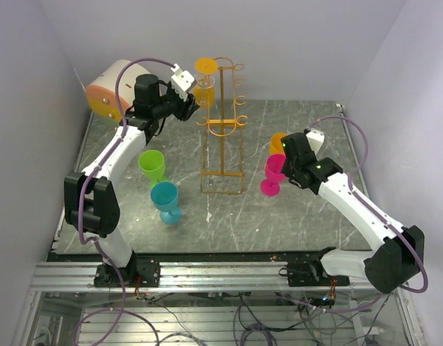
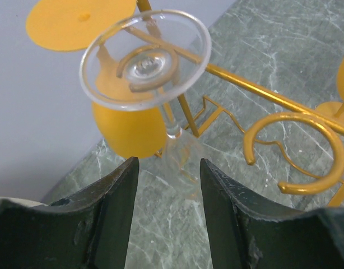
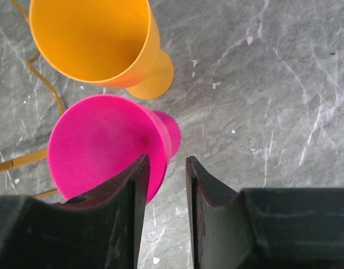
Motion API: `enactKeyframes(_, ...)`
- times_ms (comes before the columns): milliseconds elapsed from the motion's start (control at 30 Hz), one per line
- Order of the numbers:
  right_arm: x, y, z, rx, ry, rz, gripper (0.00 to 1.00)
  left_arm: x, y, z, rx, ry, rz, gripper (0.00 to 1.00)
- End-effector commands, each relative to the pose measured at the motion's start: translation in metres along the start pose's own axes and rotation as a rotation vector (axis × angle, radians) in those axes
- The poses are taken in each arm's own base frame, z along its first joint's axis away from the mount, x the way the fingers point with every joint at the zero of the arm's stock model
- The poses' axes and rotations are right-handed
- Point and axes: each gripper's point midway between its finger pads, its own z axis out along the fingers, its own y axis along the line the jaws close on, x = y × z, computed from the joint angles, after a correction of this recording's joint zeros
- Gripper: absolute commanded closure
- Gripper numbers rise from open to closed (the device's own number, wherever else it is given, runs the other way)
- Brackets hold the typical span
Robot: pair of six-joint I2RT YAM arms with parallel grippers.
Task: Place the wine glass upside down on the wine glass rack
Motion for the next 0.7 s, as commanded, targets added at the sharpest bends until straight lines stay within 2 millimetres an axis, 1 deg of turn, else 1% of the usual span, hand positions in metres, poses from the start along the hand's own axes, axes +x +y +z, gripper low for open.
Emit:
enactKeyframes(0,-0.007,-0.001,0.006,0.011,-0.016,0.004,0.69,-0.003,-0.001,-0.008,-0.021,0.007,0.042,0.42)
enactKeyframes(233,-0.003,-0.001,0.010,0.018,-0.001,-0.006,0.79,-0.001,-0.003,-0.011,-0.023,0.018,0.026,0.42)
enactKeyframes(267,-0.002,-0.001,0.010,0.020,0.004,-0.008,0.82,-0.001,-0.004,-0.012,-0.022,0.023,0.019,0.42)
enactKeyframes(333,-0.001,-0.002,0.011,0.023,0.008,-0.012,0.92,-0.003,-0.005,-0.015,-0.024,0.028,0.004,0.41)
enactKeyframes(367,-0.001,-0.002,0.010,0.022,0.009,-0.011,1.00,-0.005,-0.005,-0.017,-0.028,0.031,-0.002,0.41)
enactKeyframes(400,-0.002,-0.002,0.009,0.023,0.010,-0.011,1.00,-0.005,-0.005,-0.020,-0.033,0.037,-0.006,0.40)
enactKeyframes(500,-0.009,-0.002,0.000,0.006,-0.004,-0.004,1.00,-0.006,-0.006,-0.031,-0.052,0.071,-0.027,0.40)
enactKeyframes(567,-0.017,0.000,-0.011,-0.024,-0.018,0.001,1.00,-0.005,-0.003,-0.042,-0.087,0.115,-0.045,0.40)
enactKeyframes(667,-0.032,0.003,-0.033,-0.084,-0.041,0.015,1.00,-0.004,-0.002,-0.061,-0.138,0.177,-0.074,0.41)
